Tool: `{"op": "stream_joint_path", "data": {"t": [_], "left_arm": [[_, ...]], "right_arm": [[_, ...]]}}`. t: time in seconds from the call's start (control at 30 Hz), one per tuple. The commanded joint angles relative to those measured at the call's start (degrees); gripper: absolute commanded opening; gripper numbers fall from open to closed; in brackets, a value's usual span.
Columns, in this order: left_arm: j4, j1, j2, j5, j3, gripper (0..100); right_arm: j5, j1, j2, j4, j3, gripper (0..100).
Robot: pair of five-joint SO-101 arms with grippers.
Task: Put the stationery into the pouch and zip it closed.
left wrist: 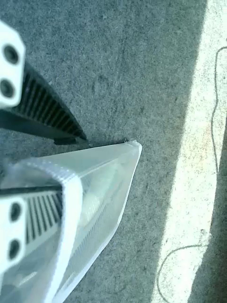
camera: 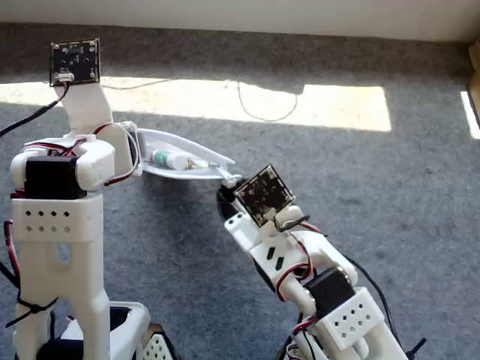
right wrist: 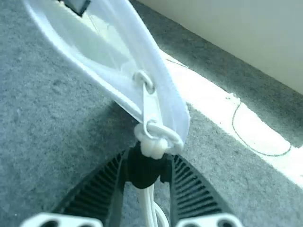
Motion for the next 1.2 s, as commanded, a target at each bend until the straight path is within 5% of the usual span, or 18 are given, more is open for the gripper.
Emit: {"op": "stream_joint_path", "data": {"t": [0.0, 0.47, 0.8, 1.17], "left_arm": [[-1.14, 0.84, -0.92, -0.62, -1.19, 25], [-10.55, 18.07, -0.48, -6.07, -0.75, 25], [-15.82, 29.76, -0.31, -10.81, -0.66, 25], [-17.14, 35.38, -0.4, -13.19, -0.75, 25]], "right_arm": [[1.93, 0.13, -6.29, 7.34, -3.21, 1.9], [3.69, 0.13, -15.87, 24.31, -2.86, 1.9], [3.69, 0.22, -26.33, 27.47, -2.51, 1.9], [3.69, 0.4, -28.97, 27.12, 0.92, 1.9]]}}
